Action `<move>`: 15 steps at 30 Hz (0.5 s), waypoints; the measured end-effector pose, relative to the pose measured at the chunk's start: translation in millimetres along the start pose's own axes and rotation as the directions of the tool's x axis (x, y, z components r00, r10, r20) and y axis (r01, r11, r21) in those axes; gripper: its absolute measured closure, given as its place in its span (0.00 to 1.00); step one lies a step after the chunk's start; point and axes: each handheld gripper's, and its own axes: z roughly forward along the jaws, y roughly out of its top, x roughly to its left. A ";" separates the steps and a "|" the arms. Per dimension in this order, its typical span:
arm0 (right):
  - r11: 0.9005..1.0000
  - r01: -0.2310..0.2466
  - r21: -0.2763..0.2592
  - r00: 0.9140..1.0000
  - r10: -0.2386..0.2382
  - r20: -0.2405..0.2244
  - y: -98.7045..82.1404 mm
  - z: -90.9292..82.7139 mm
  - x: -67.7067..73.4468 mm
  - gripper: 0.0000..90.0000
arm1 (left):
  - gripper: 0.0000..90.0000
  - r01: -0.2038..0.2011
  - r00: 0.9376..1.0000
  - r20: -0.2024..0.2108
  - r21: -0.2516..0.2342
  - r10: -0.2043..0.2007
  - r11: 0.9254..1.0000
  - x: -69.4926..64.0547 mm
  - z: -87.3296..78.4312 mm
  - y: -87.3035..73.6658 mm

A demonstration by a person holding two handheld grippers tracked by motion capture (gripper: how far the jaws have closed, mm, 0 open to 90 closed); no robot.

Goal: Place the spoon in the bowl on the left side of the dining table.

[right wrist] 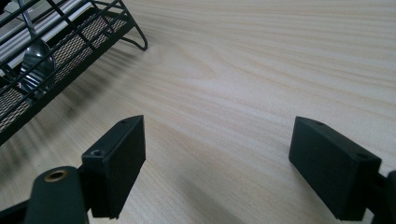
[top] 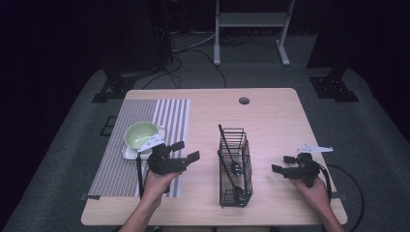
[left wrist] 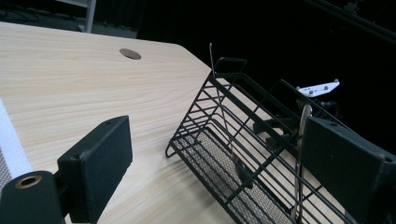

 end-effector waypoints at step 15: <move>1.000 0.001 -0.001 1.000 -0.001 -0.004 -0.1 -0.2 -0.1 0.19 | 0.10 0.019 1.000 0.017 -0.011 -0.019 1.000 0.2 22.4 11.9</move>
